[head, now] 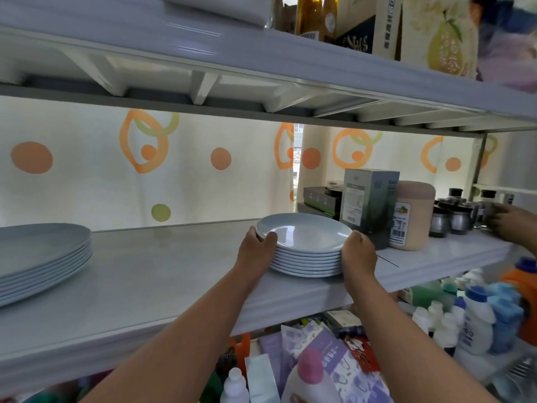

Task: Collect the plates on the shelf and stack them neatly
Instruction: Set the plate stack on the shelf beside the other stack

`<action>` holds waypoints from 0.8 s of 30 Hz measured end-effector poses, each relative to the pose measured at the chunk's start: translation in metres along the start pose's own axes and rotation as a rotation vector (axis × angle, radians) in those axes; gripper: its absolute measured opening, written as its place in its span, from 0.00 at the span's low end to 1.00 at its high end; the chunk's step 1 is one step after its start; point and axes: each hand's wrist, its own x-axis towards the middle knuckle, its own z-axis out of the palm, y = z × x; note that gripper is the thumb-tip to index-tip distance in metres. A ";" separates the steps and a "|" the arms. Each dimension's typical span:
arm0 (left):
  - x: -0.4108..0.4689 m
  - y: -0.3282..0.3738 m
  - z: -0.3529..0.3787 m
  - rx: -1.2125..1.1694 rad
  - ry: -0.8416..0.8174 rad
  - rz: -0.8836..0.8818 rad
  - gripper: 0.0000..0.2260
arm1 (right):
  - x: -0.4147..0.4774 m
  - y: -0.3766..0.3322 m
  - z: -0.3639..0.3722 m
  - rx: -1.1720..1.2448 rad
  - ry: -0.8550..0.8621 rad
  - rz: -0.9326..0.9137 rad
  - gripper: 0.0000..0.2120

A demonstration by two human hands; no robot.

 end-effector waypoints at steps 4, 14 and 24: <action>-0.002 -0.005 -0.021 -0.013 0.047 -0.004 0.16 | -0.014 -0.002 0.016 -0.031 -0.035 -0.021 0.19; 0.002 -0.025 -0.106 0.010 0.230 -0.067 0.06 | -0.056 -0.009 0.089 -0.175 -0.193 -0.134 0.19; 0.003 -0.042 -0.183 -0.070 0.375 -0.156 0.24 | -0.096 -0.017 0.163 -0.235 -0.367 -0.248 0.16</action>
